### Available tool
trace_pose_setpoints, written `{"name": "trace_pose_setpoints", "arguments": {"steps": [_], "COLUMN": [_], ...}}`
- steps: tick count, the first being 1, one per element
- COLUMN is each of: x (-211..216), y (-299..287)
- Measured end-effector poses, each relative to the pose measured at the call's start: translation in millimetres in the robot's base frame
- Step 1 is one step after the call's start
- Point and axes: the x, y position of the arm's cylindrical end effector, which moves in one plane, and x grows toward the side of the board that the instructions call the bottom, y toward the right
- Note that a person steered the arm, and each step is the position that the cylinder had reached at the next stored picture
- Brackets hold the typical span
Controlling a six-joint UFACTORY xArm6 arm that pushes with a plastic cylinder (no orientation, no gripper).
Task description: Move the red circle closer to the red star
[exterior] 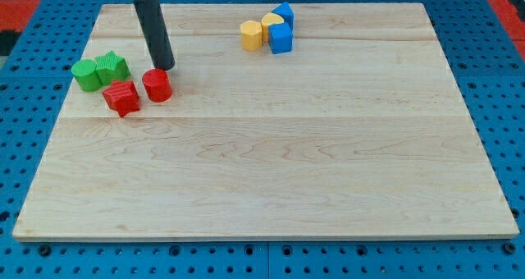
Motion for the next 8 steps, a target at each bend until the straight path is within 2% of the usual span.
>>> {"name": "trace_pose_setpoints", "arguments": {"steps": [3,8], "x": [14,27], "y": [18,-12]}}
